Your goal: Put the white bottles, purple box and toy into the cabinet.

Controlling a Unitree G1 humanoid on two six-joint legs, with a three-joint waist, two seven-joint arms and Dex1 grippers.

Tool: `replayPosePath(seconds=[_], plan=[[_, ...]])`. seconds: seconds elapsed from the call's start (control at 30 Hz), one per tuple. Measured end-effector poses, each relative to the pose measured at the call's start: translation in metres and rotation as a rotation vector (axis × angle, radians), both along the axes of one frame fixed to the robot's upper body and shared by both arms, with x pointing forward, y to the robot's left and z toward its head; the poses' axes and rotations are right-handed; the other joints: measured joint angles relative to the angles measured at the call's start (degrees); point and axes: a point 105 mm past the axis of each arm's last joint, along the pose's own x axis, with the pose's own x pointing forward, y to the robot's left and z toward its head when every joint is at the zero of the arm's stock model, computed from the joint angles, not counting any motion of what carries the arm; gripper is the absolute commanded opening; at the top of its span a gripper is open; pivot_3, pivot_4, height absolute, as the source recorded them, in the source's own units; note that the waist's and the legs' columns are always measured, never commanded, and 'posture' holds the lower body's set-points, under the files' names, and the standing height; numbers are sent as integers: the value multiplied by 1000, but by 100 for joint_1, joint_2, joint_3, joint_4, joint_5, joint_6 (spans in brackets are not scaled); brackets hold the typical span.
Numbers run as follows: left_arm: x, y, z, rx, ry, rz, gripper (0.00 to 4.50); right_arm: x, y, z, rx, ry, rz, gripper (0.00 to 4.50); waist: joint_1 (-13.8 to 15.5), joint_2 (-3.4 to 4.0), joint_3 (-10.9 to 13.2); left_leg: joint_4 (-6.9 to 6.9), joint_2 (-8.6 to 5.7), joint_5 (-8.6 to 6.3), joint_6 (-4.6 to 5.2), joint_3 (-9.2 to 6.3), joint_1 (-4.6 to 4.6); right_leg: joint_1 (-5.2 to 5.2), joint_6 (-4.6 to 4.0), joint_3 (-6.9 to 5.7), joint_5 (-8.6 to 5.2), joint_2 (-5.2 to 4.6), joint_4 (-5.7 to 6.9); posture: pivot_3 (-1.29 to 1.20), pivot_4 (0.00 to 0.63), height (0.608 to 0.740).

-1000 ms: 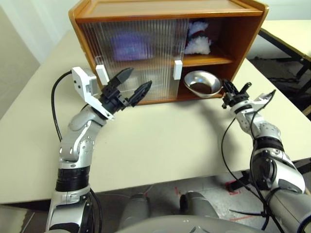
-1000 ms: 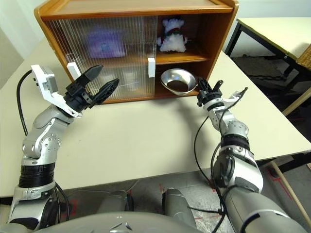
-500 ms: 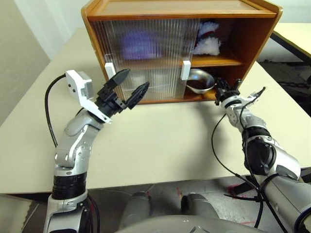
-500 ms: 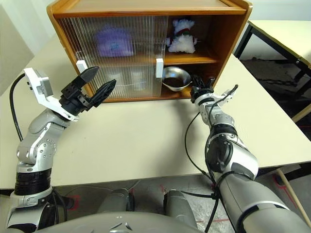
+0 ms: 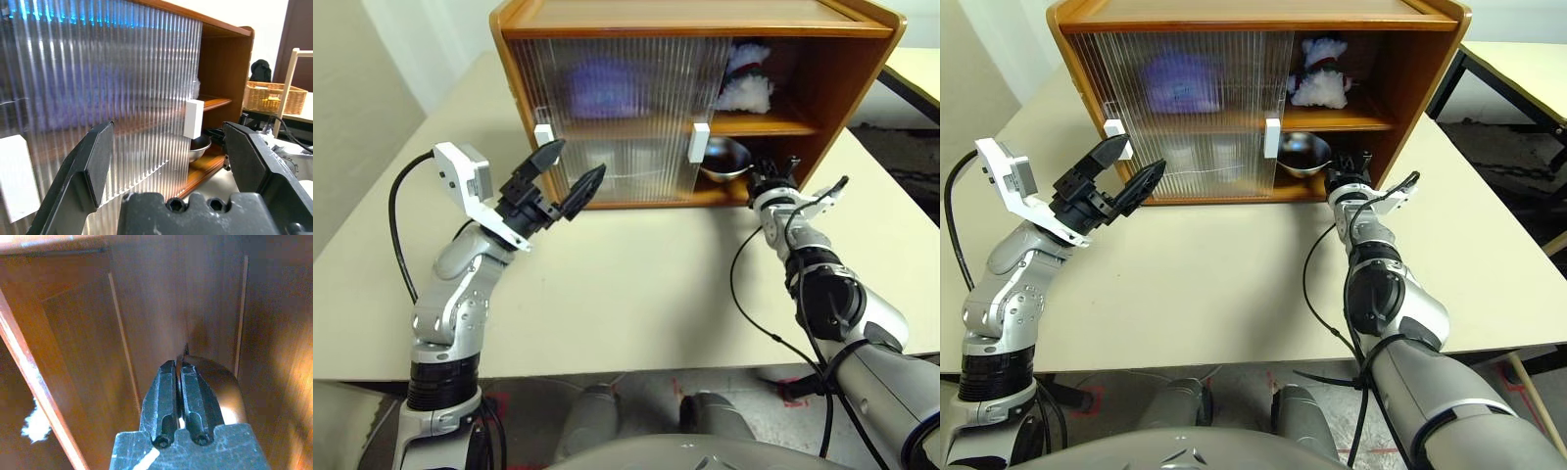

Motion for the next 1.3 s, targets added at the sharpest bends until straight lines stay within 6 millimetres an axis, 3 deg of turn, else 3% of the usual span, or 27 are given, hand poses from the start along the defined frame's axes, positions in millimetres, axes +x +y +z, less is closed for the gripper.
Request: replayPosePath(seconds=[0.6, 0.63, 0.97, 1.0, 1.3], plan=[[-3, 2, 0, -1, 8, 15, 4500, -2, -14, -5, -73, 45, -93, 28, 221, 0, 0, 0, 0, 0, -1, 3, -6, -9, -5, 0, 2, 0, 3, 292, 0, 740], [-3, 2, 0, -1, 8, 15, 4500, -2, -14, -5, -76, 47, -94, 631, 222, 0, 0, 0, 0, 0, -1, 3, -6, -9, -5, 0, 2, 0, 3, 290, 0, 740], [-3, 1, 1, -4, 6, 10, 4500, -3, -17, -6, -112, 69, -115, 4270, 210, 0, 0, 1, 1, -1, -1, 4, -5, -10, -6, 0, 2, 0, 4, 256, 0, 740], [-2, 0, 1, -5, 4, 6, 4500, -3, -18, -6, -115, 72, -117, 4461, 208, 0, -1, 1, 1, -1, -1, 5, -5, -10, -6, 0, 2, 0, 5, 253, 0, 740], [2, -11, -1, -28, 8, -39, 4500, -4, -29, -4, -118, 89, -158, 4461, 159, 0, -1, 1, 1, 0, -1, 6, -4, -11, -7, 1, 2, 1, 5, 209, 0, 740]])
